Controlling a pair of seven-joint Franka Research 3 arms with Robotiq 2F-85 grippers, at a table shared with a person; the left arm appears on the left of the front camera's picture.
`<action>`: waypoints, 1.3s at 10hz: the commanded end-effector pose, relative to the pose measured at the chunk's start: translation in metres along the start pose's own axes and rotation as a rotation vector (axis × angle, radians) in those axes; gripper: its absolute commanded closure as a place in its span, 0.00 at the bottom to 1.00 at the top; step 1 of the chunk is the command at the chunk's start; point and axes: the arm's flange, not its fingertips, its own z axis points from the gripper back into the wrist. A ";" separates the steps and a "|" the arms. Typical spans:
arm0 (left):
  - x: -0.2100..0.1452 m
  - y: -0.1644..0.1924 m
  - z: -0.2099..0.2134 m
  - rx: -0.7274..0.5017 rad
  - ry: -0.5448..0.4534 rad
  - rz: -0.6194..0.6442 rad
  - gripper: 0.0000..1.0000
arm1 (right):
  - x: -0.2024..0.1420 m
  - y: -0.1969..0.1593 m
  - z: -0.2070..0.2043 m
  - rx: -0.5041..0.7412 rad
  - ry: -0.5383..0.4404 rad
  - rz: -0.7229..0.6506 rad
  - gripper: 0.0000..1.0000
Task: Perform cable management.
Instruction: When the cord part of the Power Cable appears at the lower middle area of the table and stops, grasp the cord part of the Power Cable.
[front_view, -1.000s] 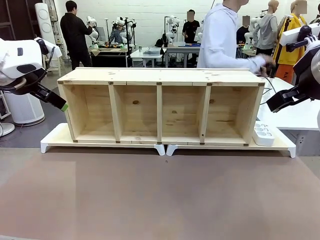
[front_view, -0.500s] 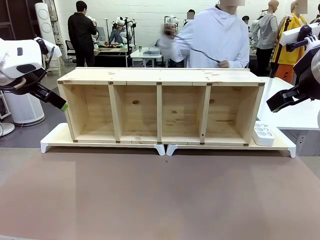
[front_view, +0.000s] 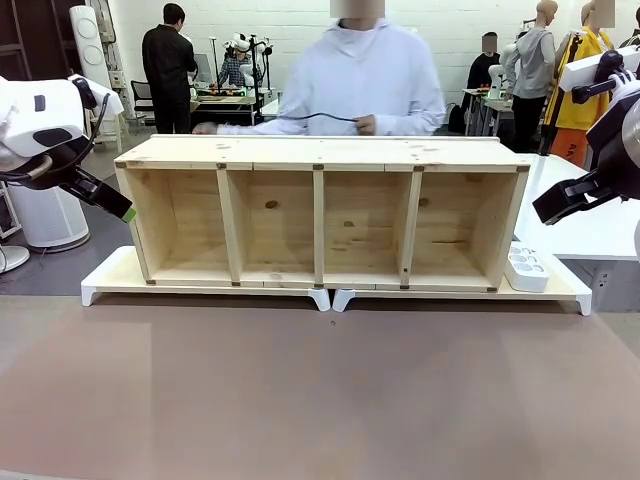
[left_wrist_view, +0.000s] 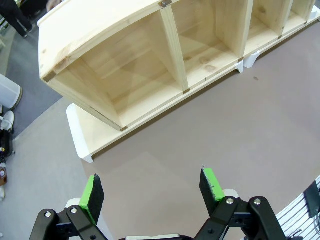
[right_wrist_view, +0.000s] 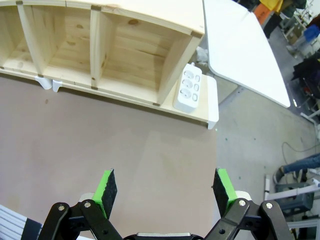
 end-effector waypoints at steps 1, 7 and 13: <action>0.000 0.000 -0.001 0.001 0.003 -0.002 0.00 | 0.000 0.000 0.000 -0.003 -0.002 0.001 0.00; 0.000 0.000 -0.001 0.001 0.003 -0.002 0.00 | 0.000 0.000 0.000 -0.003 -0.002 0.001 0.00; 0.000 0.000 -0.001 0.001 0.003 -0.002 0.00 | 0.000 0.000 0.000 -0.003 -0.002 0.001 0.00</action>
